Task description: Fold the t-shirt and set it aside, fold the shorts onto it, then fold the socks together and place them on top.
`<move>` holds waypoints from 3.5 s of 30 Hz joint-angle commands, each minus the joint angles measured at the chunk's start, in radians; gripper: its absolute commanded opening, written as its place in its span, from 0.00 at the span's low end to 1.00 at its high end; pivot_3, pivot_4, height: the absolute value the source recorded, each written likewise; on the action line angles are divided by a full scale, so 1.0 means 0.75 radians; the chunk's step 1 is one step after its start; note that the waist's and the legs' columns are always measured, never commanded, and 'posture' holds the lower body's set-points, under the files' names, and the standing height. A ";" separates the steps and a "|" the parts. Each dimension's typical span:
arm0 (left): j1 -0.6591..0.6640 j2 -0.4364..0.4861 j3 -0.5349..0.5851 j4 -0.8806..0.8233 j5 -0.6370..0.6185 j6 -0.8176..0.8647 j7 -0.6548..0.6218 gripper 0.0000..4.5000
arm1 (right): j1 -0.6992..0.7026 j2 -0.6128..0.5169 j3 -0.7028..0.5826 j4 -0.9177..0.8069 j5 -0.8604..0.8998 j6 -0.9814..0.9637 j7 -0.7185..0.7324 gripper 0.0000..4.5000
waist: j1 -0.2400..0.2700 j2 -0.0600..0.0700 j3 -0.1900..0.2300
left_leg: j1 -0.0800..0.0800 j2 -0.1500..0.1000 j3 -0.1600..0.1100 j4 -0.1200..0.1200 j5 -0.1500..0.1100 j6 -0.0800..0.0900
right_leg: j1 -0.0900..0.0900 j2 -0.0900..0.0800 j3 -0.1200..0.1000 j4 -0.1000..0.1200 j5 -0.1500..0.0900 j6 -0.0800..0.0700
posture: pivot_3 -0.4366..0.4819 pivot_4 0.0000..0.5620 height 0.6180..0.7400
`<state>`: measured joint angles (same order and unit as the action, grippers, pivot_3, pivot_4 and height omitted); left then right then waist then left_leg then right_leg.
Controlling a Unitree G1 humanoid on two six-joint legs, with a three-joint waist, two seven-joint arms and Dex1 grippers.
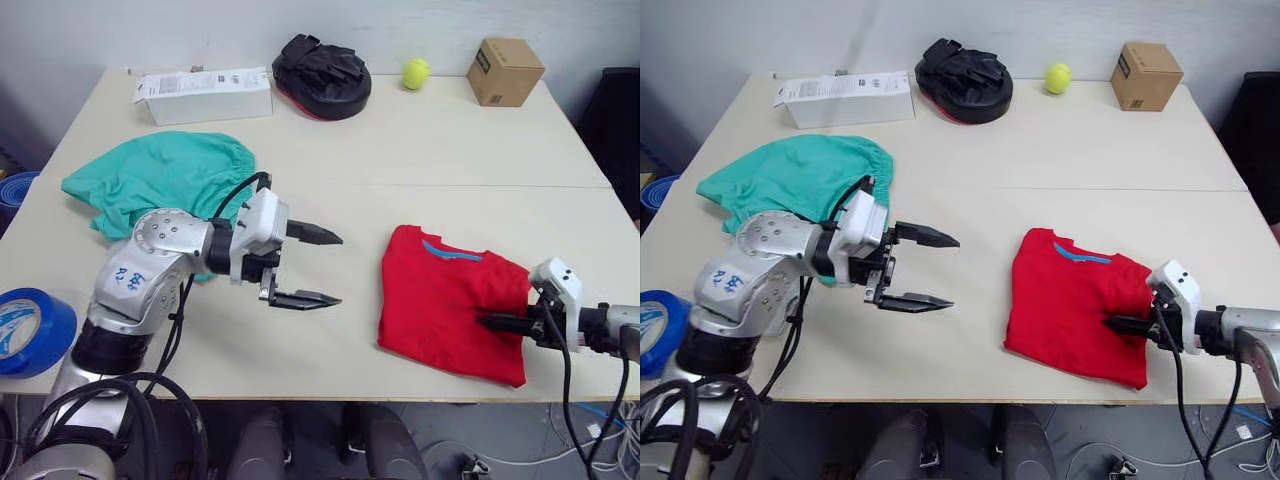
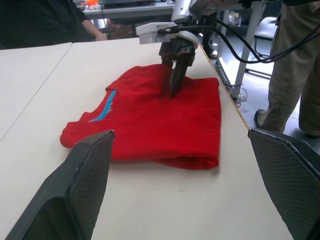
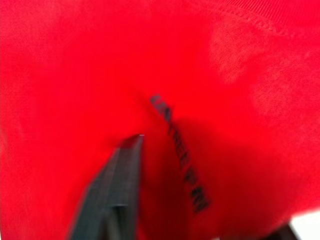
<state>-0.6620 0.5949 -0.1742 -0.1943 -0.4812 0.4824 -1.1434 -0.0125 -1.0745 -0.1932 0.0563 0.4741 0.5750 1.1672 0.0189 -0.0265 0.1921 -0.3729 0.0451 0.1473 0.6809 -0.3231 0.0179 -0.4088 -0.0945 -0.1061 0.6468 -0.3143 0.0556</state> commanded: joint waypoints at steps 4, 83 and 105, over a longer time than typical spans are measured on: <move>-0.163 -0.200 -0.150 0.281 0.149 -0.185 -0.050 1.00 | -0.152 -0.167 -0.122 0.260 -0.093 -0.286 0.155 0.75 | 0.006 0.000 0.000 | -0.001 0.000 0.001 0.001 0.000 0.002 | 0.000 0.000 0.000 -0.002 0.001 0.002 | 0.48 0.27 1.00; -0.575 -0.796 -0.284 1.749 0.895 -0.974 0.265 0.00 | 0.332 -0.036 -0.219 -0.140 -0.151 -0.436 0.217 0.00 | -0.016 0.007 0.002 | -0.001 -0.002 -0.002 0.002 -0.002 0.009 | 0.001 -0.005 -0.004 -0.004 0.003 0.004 | 0.48 0.27 1.00; -0.126 -0.033 0.157 -0.127 -0.061 0.158 -0.214 1.00 | -0.226 -0.135 -0.045 0.394 0.028 0.153 0.379 0.99 | -0.025 0.012 0.002 | -0.002 0.000 -0.002 0.002 0.001 0.004 | 0.001 -0.002 -0.003 0.000 0.001 0.001 | 0.48 0.27 1.00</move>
<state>-0.7649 0.5533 -0.0801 -0.2335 -0.4889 0.5912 -1.3024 -0.1806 -1.1652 -0.2329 0.3395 0.5060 0.6972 1.4291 0.0003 -0.0177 0.1935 -0.3742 0.0448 0.1458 0.6826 -0.3223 0.0208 -0.4081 -0.0961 -0.1083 0.6464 -0.3132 0.0563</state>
